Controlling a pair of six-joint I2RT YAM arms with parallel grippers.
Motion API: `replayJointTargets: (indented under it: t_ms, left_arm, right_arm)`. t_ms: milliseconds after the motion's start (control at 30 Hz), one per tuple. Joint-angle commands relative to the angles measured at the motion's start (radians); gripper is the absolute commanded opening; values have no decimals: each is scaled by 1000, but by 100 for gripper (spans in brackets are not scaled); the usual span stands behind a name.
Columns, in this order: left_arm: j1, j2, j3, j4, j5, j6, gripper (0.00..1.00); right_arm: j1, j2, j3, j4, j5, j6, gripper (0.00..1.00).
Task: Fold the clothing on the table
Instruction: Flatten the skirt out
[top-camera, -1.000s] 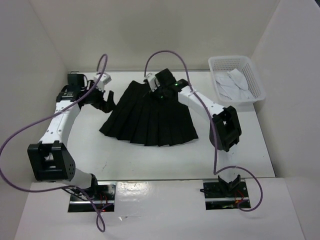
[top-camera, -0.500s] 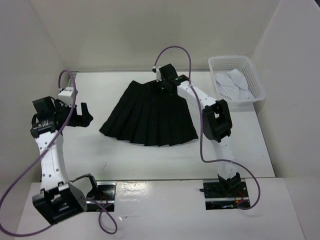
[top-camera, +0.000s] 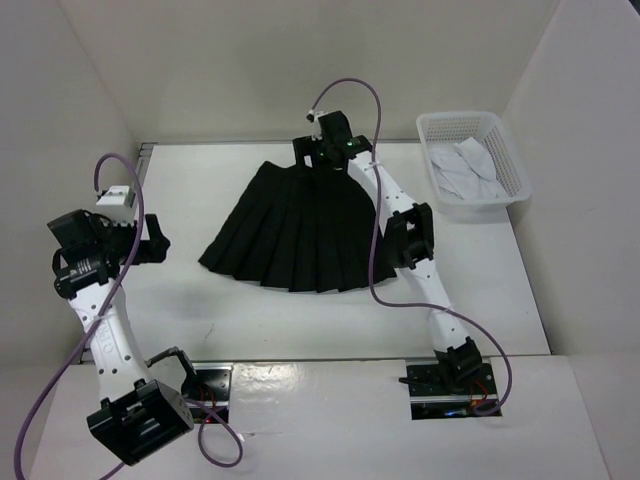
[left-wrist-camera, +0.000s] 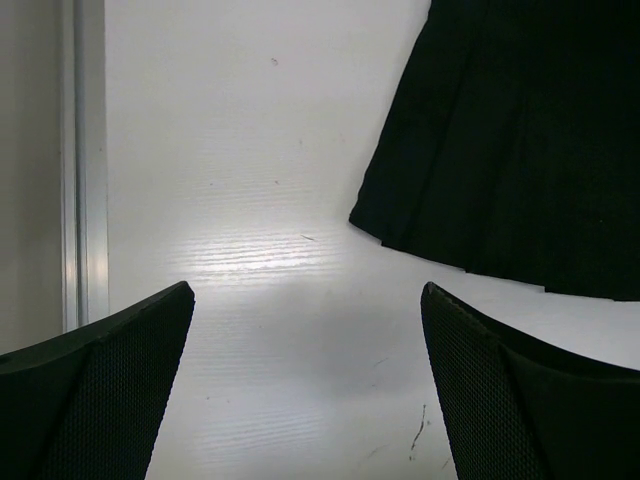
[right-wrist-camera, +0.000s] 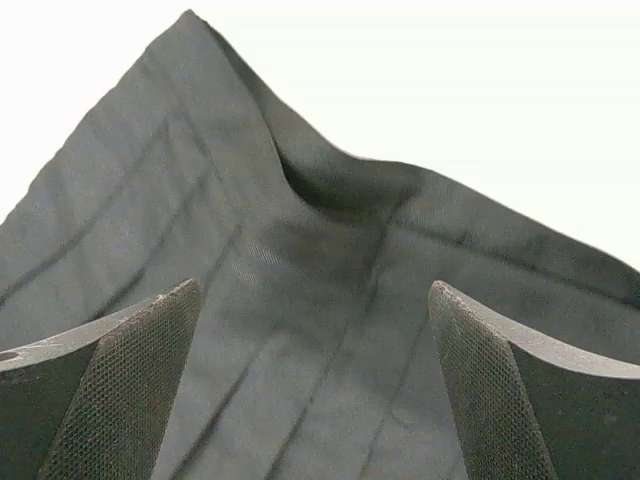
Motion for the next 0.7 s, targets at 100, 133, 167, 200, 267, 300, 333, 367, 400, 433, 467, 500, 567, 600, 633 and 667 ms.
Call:
replayJointTargets:
  t_ms: [100, 133, 167, 200, 267, 300, 333, 367, 400, 433, 467, 500, 567, 600, 633, 667]
  left_arm:
    - [43, -19, -2, 24, 39, -17, 100]
    - [43, -19, -2, 24, 39, -17, 100]
    - [43, -19, -2, 24, 39, -17, 100]
    - [53, -19, -2, 24, 39, -17, 100]
    - [53, -10, -2, 24, 39, -17, 100]
    - [53, -10, -2, 24, 39, -17, 100]
    - [53, -10, -2, 24, 39, -17, 100]
    - [53, -10, -2, 24, 48, -8, 100]
    - [53, -10, -2, 24, 48, -8, 100]
    - [53, -10, -2, 24, 48, -8, 100]
    - [53, -10, -2, 24, 48, -8, 100]
    - [53, -10, -2, 24, 48, -8, 100]
    - [53, -19, -2, 24, 57, -8, 100]
    - [53, -19, -2, 24, 57, -8, 100]
    - [53, -19, -2, 24, 57, -8, 100]
    - [53, -29, -2, 24, 57, -8, 100]
  right_arm:
    - [64, 99, 159, -36, 101, 17, 98]
    - [73, 109, 159, -45, 116, 17, 98]
    - [73, 132, 175, -56, 130, 17, 98]
    - [73, 132, 175, -56, 153, 17, 98]
    - [82, 163, 186, -70, 166, 26, 98]
    - [82, 163, 186, -85, 176, 26, 98]
    - [82, 163, 186, -97, 176, 26, 98]
    - [93, 172, 186, -110, 186, 26, 98]
    - [104, 172, 186, -132, 186, 17, 98]
    - [104, 172, 186, -145, 199, 17, 98]
    - [128, 172, 186, -156, 199, 7, 98]
    - [139, 172, 186, -177, 215, -5, 98]
    - [170, 181, 196, -206, 235, -17, 98]
    - [179, 192, 213, -240, 247, -28, 98]
    - [188, 192, 222, -258, 247, -28, 98]
    - [197, 192, 222, -275, 247, -40, 98]
